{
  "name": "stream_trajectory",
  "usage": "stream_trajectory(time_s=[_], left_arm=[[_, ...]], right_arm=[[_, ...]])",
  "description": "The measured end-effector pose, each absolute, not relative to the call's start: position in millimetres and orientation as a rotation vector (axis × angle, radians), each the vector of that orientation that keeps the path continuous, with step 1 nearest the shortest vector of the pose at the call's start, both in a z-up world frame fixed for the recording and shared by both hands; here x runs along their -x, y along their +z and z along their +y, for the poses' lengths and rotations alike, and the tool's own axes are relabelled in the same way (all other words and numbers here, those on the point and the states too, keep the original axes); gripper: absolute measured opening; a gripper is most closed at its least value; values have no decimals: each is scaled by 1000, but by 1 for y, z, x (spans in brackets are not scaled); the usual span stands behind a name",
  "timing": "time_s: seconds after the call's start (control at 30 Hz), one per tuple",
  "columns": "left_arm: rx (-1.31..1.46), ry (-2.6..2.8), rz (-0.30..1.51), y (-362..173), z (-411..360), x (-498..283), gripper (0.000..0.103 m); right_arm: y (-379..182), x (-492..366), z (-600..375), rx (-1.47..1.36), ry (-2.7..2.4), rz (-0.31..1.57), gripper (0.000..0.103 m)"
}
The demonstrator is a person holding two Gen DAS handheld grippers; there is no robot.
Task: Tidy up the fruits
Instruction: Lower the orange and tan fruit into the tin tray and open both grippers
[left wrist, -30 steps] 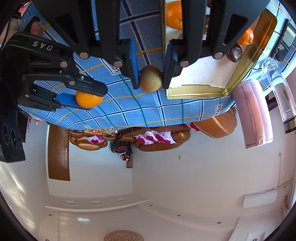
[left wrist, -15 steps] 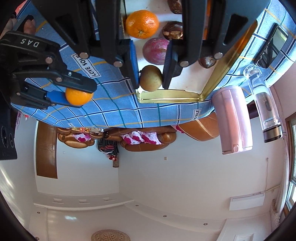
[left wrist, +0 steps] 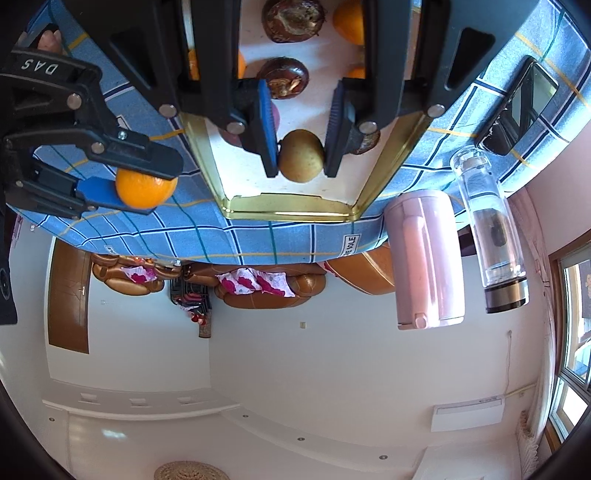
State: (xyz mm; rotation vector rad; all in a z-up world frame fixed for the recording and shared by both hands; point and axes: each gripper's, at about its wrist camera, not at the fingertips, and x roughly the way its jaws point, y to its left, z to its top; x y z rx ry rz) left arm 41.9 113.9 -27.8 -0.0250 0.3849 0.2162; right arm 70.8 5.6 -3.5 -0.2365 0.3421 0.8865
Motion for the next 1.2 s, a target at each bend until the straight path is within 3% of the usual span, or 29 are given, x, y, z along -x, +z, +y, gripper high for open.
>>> stream_trajectory(time_s=[0.8, 0.87, 1.03, 1.2], left_arm=[[55, 319, 493, -57, 155, -33, 27], [52, 321, 492, -57, 154, -32, 31], [52, 339, 462, -53, 153, -26, 61], [60, 331, 433, -48, 151, -21, 74]], right_arm=[[-35, -62, 68, 377, 1010, 491, 43], [-35, -62, 67, 379, 1010, 492, 44], [-33, -59, 61, 372, 985, 473, 58], [-29, -57, 49, 360, 938, 448, 62]])
